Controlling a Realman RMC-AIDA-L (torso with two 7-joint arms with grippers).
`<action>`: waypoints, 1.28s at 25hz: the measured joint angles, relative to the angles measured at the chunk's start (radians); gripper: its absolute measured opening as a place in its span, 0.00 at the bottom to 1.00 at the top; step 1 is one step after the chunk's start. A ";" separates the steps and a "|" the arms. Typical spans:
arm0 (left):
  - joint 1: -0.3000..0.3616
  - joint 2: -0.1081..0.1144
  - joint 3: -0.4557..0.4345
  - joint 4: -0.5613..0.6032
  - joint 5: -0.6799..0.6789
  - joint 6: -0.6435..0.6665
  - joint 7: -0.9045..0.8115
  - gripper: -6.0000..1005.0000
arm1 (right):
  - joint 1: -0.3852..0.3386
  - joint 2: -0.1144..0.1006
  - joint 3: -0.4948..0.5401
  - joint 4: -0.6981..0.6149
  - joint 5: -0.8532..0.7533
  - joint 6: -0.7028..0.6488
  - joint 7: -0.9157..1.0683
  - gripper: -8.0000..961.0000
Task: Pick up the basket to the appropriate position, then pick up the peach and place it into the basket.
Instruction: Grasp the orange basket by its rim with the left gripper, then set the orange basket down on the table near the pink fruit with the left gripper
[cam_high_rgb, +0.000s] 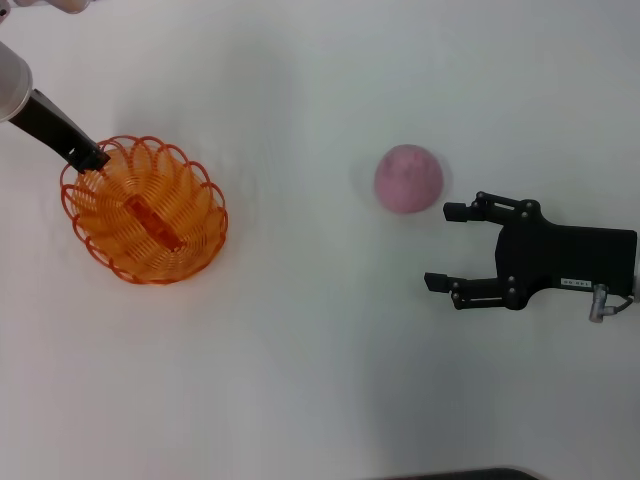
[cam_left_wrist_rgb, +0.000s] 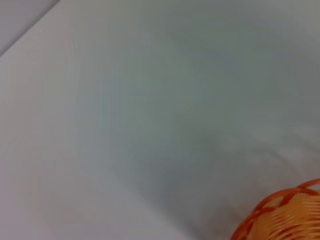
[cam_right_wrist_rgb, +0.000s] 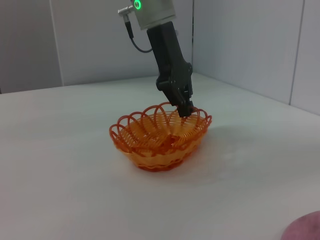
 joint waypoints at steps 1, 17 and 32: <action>0.000 0.000 0.000 0.000 0.000 0.000 0.000 0.13 | 0.000 0.000 0.000 0.000 0.000 0.000 0.000 0.97; -0.031 0.014 -0.017 0.027 0.000 0.119 -0.118 0.11 | 0.000 0.000 0.000 -0.001 0.001 0.000 0.000 0.97; -0.100 0.067 -0.209 -0.005 -0.014 0.361 -0.264 0.06 | 0.002 0.000 0.000 -0.002 0.000 0.006 0.002 0.97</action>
